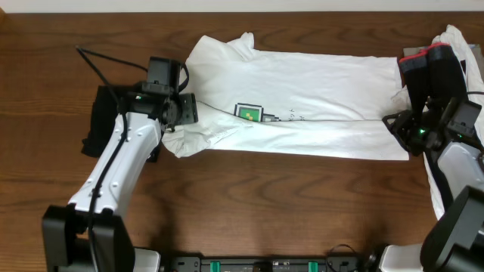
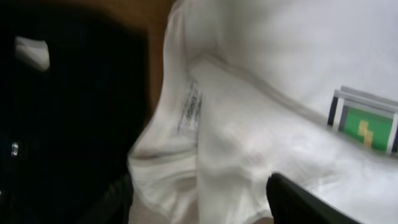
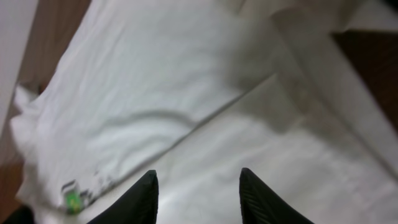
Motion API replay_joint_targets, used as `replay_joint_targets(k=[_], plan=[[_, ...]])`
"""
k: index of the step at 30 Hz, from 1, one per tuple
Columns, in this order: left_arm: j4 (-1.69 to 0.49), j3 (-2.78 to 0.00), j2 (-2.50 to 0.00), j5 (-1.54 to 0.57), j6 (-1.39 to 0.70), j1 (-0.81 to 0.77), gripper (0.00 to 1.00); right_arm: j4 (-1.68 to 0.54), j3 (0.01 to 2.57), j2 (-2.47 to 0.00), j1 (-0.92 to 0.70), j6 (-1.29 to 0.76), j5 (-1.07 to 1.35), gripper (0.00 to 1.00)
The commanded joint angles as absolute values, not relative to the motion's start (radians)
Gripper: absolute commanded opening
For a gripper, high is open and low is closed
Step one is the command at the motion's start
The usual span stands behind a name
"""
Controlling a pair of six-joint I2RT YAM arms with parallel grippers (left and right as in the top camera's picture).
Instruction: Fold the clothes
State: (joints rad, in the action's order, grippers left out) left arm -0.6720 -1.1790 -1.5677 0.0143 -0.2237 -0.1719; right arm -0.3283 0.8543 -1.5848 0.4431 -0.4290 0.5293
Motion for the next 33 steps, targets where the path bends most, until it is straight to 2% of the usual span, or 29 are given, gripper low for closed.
replay_joint_targets(k=[1,3,7,9,13,22,24,33], plan=[[-0.763,-1.204,-1.516,-0.05,-0.256,-0.17,0.68,-0.381,0.87,-1.497,0.444,-0.357,0.592,0.42],[-0.817,-1.2,-1.516,-0.054,-0.264,-0.17,0.63,-0.439,0.87,-1.447,0.44,-0.336,0.591,0.43],[-0.829,-1.179,-1.531,-0.054,-0.263,-0.17,0.58,-0.533,0.87,-1.37,0.425,-0.316,0.591,0.44],[-0.819,-1.179,-1.544,-0.086,-0.263,-0.171,0.56,-0.579,0.87,-1.348,0.414,-0.316,0.591,0.44],[-0.772,-1.179,-1.579,-0.184,-0.237,-0.192,0.47,-0.661,0.87,-1.337,0.374,-0.271,0.59,0.44],[-0.722,-1.179,-1.711,-0.159,-0.21,-0.339,0.49,-0.692,0.87,-1.337,0.299,-0.227,0.519,0.46],[-0.693,-1.179,-1.75,-0.138,-0.21,-0.359,0.54,-0.692,0.87,-1.337,0.3,-0.228,0.52,0.46],[-0.599,-1.179,-1.834,-0.065,-0.149,-0.371,0.55,-0.692,0.87,-1.337,0.3,-0.228,0.519,0.46]])
